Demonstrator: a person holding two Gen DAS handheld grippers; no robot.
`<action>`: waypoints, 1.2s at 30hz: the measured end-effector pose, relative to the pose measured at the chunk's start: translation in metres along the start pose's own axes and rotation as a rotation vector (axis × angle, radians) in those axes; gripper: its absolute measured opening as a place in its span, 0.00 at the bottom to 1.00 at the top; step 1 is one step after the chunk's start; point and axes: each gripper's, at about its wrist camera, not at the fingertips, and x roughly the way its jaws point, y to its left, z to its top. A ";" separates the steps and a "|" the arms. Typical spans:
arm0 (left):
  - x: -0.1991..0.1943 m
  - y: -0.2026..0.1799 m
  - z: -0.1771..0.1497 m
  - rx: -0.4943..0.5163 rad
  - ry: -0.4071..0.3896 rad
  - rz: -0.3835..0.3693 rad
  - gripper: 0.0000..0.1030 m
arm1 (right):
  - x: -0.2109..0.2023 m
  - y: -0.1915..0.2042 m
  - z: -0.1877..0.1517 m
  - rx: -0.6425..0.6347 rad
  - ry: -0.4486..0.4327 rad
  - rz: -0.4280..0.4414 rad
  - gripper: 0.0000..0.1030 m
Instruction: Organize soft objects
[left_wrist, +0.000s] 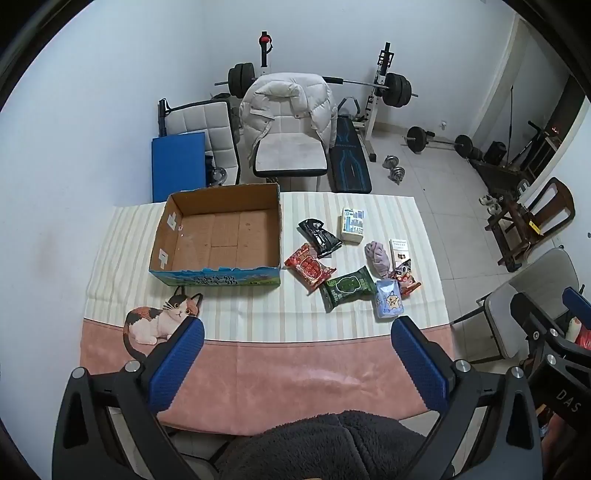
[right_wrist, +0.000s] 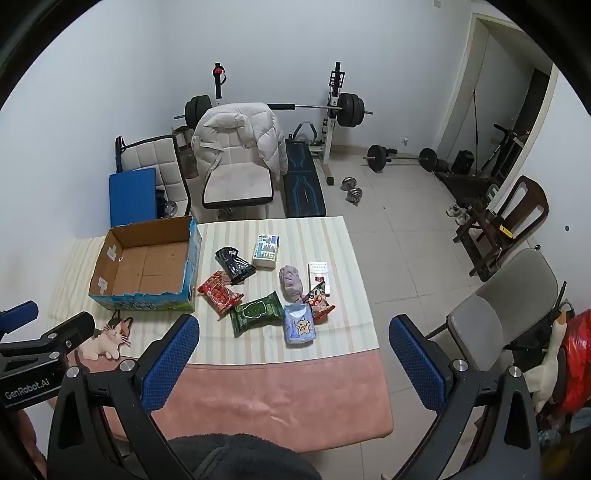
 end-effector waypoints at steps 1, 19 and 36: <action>0.000 0.000 0.000 0.001 0.002 0.000 1.00 | 0.000 0.000 0.000 -0.002 0.007 0.000 1.00; -0.002 0.001 0.001 -0.006 -0.014 0.005 1.00 | -0.010 0.006 0.009 -0.014 -0.022 -0.003 1.00; -0.020 0.005 0.009 -0.020 -0.041 0.007 1.00 | -0.022 0.010 0.012 -0.013 -0.046 0.003 1.00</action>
